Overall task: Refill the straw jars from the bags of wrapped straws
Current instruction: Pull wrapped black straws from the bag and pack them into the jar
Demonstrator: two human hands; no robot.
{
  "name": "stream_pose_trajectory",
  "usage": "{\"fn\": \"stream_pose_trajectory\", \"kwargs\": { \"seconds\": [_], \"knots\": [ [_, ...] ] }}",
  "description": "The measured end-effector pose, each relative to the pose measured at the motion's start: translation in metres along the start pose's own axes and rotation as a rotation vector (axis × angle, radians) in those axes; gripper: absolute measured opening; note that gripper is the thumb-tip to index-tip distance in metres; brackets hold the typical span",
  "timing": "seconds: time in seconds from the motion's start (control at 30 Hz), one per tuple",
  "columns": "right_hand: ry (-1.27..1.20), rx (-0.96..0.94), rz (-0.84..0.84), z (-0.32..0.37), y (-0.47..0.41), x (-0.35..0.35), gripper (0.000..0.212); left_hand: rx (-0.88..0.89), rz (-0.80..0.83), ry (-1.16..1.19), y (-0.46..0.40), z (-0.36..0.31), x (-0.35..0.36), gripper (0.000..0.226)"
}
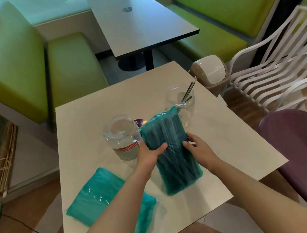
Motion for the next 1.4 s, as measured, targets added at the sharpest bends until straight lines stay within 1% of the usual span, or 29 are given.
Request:
{"fn": "stream_pose_trajectory", "kwargs": {
  "seconds": [0.07,0.17,0.33,0.43,0.5,0.63,0.7,0.77,0.87,0.97,1.03,1.07,1.13,1.17,1.2,1.3,1.33,1.4],
  "knots": [
    [-0.028,-0.036,-0.024,0.015,-0.001,0.001,0.037,0.067,0.002,-0.003,-0.001,-0.007,-0.001,0.063],
    [-0.121,-0.068,-0.054,0.036,-0.003,0.000,0.034,0.141,0.016,-0.006,-0.001,-0.017,-0.002,0.063],
    [-0.254,-0.123,-0.086,0.066,-0.004,-0.006,0.028,0.218,0.041,-0.019,-0.006,-0.032,-0.004,0.066],
    [-0.278,-0.168,-0.121,0.074,-0.004,-0.009,0.022,0.229,0.036,-0.011,-0.004,-0.040,-0.002,0.056],
    [-0.263,-0.204,-0.192,0.078,-0.004,-0.009,0.025,0.240,0.026,-0.002,0.000,-0.047,0.002,0.049],
    [-0.196,-0.304,-0.396,0.080,-0.006,-0.003,0.037,0.219,-0.027,-0.034,0.004,-0.053,0.008,0.044],
    [-0.111,-0.390,-0.486,0.081,-0.008,-0.001,0.038,0.214,-0.051,-0.030,0.005,-0.051,0.008,0.044],
    [0.006,-0.513,-0.536,0.083,-0.008,0.000,0.032,0.227,-0.058,-0.012,0.007,-0.049,0.009,0.044],
    [0.171,-0.699,-0.453,0.089,-0.001,0.008,0.016,0.249,-0.080,0.015,0.004,-0.047,0.012,0.038],
    [0.303,-0.865,-0.379,0.095,0.005,0.019,0.016,0.276,-0.107,0.001,0.004,-0.046,0.017,0.026],
    [0.346,-0.920,-0.348,0.097,0.006,0.024,0.018,0.286,-0.119,-0.049,0.004,-0.045,0.018,0.020],
    [0.352,-0.926,-0.336,0.098,0.007,0.026,0.020,0.274,-0.120,-0.047,0.003,-0.045,0.018,0.020],
    [0.374,-0.905,-0.323,0.100,0.009,0.028,0.025,0.279,-0.131,-0.027,0.004,-0.046,0.016,0.013],
    [0.401,-0.891,-0.328,0.102,0.010,0.029,0.028,0.321,-0.190,-0.093,0.003,-0.046,0.015,0.015],
    [0.436,-0.881,-0.341,0.103,0.011,0.030,0.030,0.340,-0.218,-0.085,0.002,-0.043,0.014,0.018],
    [0.456,-0.871,-0.378,0.107,0.011,0.033,0.022,0.268,-0.159,-0.001,0.003,-0.041,0.015,0.012],
    [0.423,-0.865,-0.377,0.108,0.011,0.033,0.017,0.233,-0.117,0.080,0.002,-0.040,0.015,0.018],
    [0.329,-0.833,-0.344,0.108,0.011,0.032,0.010,0.210,-0.070,0.131,0.005,-0.041,0.015,0.028]
  ]
}}
Point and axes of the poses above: each hand's wrist, its own y-axis away from the middle knuckle, its own x-axis out of the palm, z = x × y, the point moved 1 cm from there along -y, towards the middle knuckle, and after that the axes turned 11 degrees about -z, right-handed, at the moved point
